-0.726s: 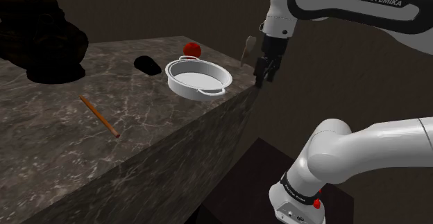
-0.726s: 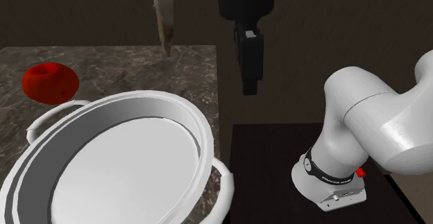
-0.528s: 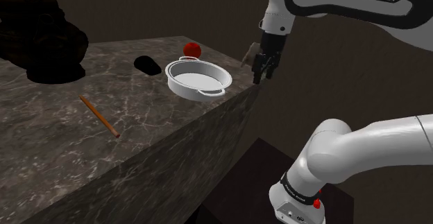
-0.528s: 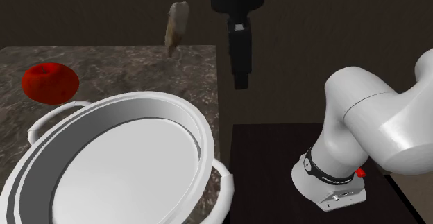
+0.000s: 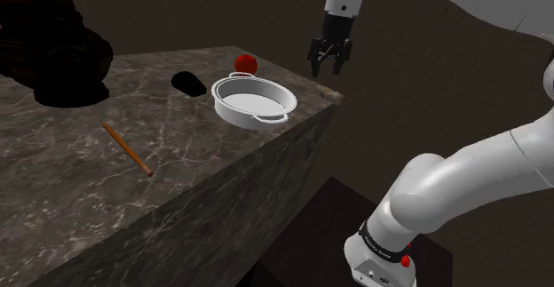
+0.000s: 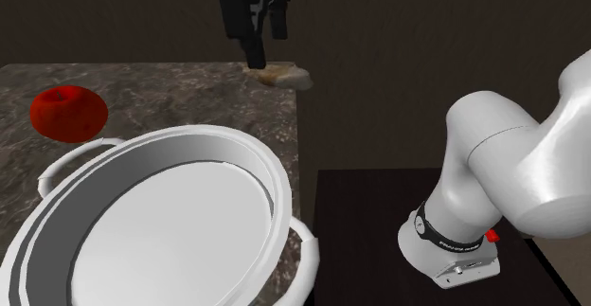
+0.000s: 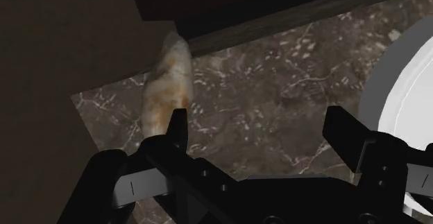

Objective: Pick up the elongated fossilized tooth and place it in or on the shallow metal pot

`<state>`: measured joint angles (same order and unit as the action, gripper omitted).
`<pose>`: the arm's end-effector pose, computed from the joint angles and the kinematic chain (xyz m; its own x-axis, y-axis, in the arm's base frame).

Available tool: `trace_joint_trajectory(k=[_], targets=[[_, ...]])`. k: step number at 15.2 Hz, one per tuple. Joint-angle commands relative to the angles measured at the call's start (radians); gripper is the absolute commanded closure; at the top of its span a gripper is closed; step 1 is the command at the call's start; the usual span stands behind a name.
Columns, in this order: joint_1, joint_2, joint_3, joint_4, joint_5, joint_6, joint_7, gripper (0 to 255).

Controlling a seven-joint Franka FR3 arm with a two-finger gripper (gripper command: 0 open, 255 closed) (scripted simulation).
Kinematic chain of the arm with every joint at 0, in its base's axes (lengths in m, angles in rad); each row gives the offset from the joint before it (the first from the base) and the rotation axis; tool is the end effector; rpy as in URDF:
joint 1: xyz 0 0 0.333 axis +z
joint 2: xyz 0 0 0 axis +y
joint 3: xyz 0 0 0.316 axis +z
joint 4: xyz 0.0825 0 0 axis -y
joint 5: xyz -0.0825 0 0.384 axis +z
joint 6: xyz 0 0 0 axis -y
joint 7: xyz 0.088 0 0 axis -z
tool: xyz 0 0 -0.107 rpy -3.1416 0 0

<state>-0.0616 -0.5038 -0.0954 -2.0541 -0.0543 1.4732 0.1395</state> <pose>0.3751 -0.0748 0.6253 0.9563 -0.2820 -0.0770 -0.2814 -0.9594 0.0192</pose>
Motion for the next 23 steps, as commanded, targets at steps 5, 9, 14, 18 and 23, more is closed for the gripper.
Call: trace_joint_trajectory(k=[5,9,14,18,23], targets=[[-0.05,0.172,-0.038,0.244,-0.02,-0.04,0.068,0],[-0.079,0.29,-0.066,0.427,-0.025,-0.082,0.108,0],[-0.081,0.26,-0.066,0.326,-0.029,-0.011,0.113,0],[-0.081,0.247,-0.067,0.277,-0.031,0.025,0.115,0],[-0.081,0.247,-0.067,0.277,-0.031,0.025,0.115,0]])
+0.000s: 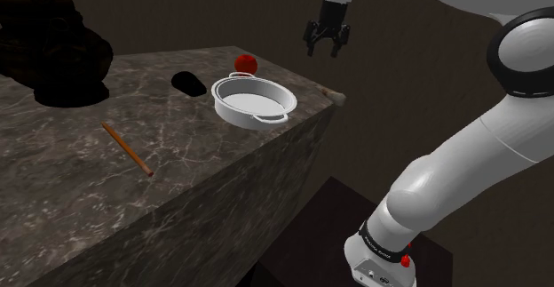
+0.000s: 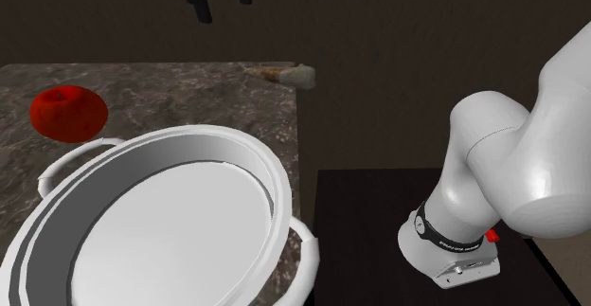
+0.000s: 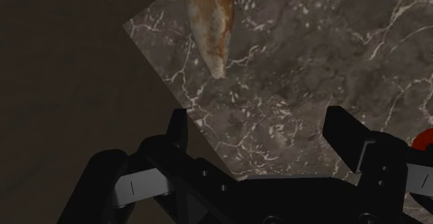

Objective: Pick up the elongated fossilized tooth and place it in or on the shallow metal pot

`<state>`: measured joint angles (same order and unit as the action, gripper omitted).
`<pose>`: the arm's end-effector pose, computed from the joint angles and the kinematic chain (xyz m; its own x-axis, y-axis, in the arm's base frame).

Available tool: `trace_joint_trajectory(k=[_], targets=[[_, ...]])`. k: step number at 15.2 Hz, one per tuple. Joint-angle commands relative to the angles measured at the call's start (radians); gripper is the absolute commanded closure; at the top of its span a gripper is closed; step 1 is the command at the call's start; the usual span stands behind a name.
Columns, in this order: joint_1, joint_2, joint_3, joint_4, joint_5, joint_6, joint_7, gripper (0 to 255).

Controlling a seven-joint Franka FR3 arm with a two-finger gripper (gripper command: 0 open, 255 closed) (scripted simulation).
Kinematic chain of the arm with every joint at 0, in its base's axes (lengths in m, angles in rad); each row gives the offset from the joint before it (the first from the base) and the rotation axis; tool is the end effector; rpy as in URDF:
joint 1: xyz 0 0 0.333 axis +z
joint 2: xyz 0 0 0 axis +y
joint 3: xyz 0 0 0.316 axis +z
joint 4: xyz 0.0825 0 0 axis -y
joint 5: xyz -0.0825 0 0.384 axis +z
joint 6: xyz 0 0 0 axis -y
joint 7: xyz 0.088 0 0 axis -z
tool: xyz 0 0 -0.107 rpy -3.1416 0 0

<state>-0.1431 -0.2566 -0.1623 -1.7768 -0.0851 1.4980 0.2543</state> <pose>0.4380 -0.1593 0.6507 0.8475 -0.5306 -0.0135 -0.5295 -0.8469 0.0490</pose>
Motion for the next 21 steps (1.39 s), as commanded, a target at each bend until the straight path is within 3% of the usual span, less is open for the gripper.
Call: trace_joint_trajectory(k=[1,2,3,12,13,19,21], targets=[[0.0,0.0,0.0,0.0,0.0,0.0,0.0,0],[0.0,0.0,0.0,0.0,0.0,0.0,0.0,0],[0.0,0.0,0.0,0.0,0.0,0.0,0.0,255],[0.0,0.0,0.0,0.0,0.0,0.0,0.0,255],[0.0,0.0,0.0,0.0,0.0,0.0,0.0,0],[0.001,-0.236,0.025,-0.375,-0.106,0.179,-0.044,0],[-0.001,-0.26,0.024,-0.423,-0.118,0.209,-0.049,0]])
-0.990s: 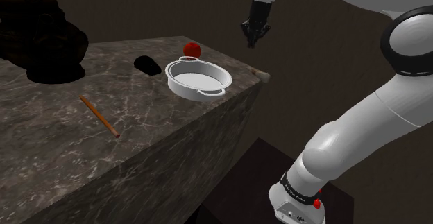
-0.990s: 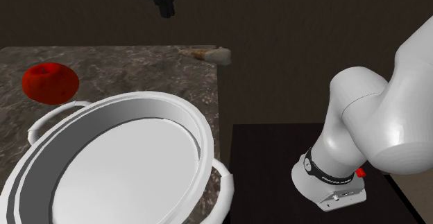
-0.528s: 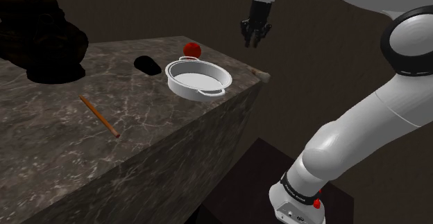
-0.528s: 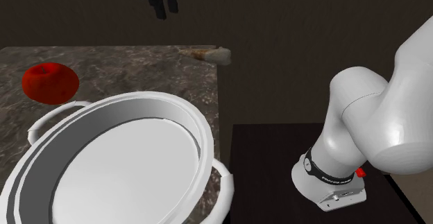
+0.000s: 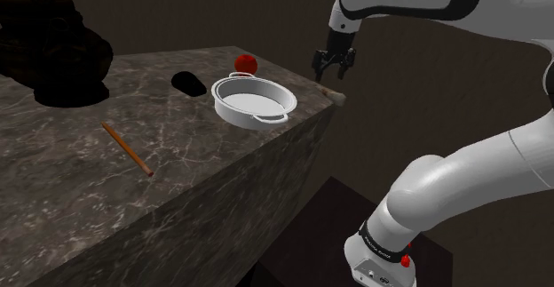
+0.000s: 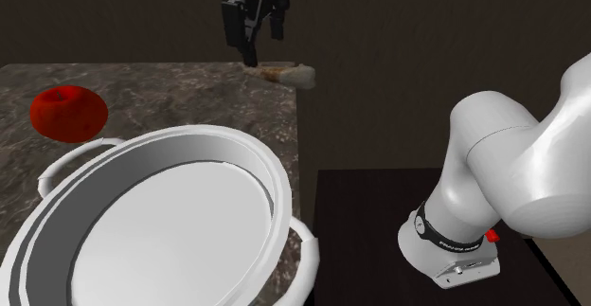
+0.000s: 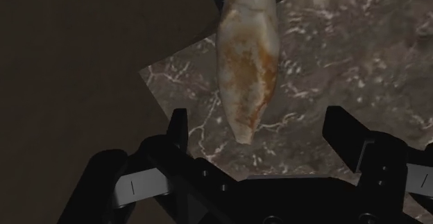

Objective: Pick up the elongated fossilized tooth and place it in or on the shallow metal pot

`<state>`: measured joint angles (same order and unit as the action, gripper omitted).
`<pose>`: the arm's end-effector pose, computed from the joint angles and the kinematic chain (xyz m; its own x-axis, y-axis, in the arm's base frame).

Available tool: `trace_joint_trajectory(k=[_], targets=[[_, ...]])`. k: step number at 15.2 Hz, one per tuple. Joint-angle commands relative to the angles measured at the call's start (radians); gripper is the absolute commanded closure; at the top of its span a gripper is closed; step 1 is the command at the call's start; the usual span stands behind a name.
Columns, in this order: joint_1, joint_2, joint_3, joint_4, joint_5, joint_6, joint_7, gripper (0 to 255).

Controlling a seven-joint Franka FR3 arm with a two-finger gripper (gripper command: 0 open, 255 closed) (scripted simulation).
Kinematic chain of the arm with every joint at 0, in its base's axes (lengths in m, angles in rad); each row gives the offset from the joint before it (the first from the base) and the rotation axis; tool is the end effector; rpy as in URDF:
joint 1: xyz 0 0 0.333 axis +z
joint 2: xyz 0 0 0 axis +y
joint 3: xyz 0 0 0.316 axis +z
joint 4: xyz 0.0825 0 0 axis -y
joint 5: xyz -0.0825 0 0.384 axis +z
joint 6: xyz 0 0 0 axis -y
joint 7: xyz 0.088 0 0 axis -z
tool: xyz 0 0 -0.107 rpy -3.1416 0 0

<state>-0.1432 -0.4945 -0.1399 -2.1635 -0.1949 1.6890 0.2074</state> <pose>0.3806 -0.1407 0.5879 0.8995 -0.4350 0.0411 -0.4367 -0.8914 0.1215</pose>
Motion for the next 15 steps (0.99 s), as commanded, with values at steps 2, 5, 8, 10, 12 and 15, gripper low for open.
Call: trace_joint_trajectory(k=[2,5,8,10,12,15], targets=[[-0.002,-0.024,-0.002,-0.064,-0.011,0.044,-0.001,0],[-0.004,-0.025,-0.008,-0.105,-0.016,0.084,0.0,0],[-0.006,-0.024,-0.011,-0.125,-0.018,0.105,0.001,0],[-0.006,-0.024,-0.011,-0.125,-0.018,0.105,0.001,0],[-0.006,-0.024,-0.011,-0.125,-0.018,0.105,0.001,0],[-0.006,-0.024,-0.011,-0.125,-0.018,0.105,0.001,255]])
